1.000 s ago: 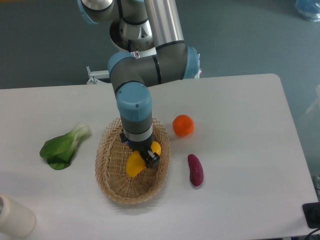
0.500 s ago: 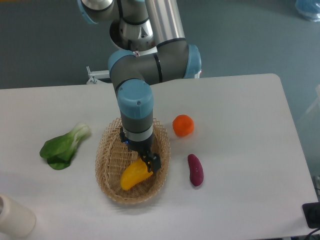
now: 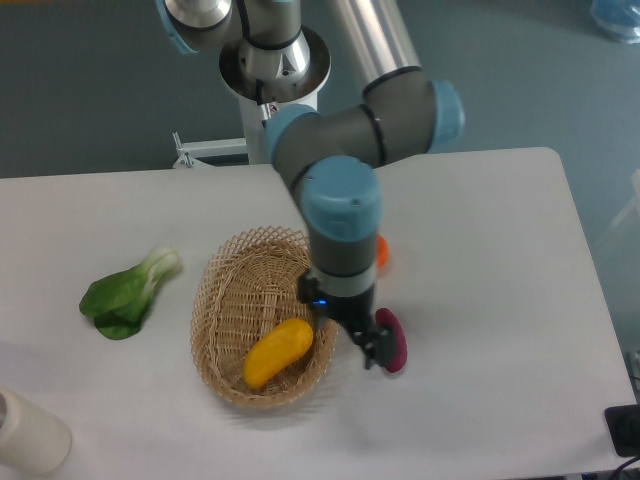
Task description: Place the mango in the basket
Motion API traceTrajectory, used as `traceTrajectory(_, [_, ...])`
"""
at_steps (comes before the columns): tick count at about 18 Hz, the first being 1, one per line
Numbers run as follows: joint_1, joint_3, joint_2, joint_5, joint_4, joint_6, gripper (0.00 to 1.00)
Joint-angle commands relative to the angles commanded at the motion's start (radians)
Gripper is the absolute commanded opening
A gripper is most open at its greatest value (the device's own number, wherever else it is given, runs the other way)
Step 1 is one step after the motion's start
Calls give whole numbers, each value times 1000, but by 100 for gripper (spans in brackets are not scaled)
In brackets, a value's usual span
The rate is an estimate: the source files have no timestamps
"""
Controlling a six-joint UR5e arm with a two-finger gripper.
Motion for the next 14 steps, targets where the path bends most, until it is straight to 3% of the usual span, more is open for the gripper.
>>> traceTrajectory(3, [78,8,-12,2,-2,111,100])
traceTrajectory(7, [164,11,-21,-3,-44,264,100])
traceTrajectory(14, [178,14,-37,-5,-45,284,100])
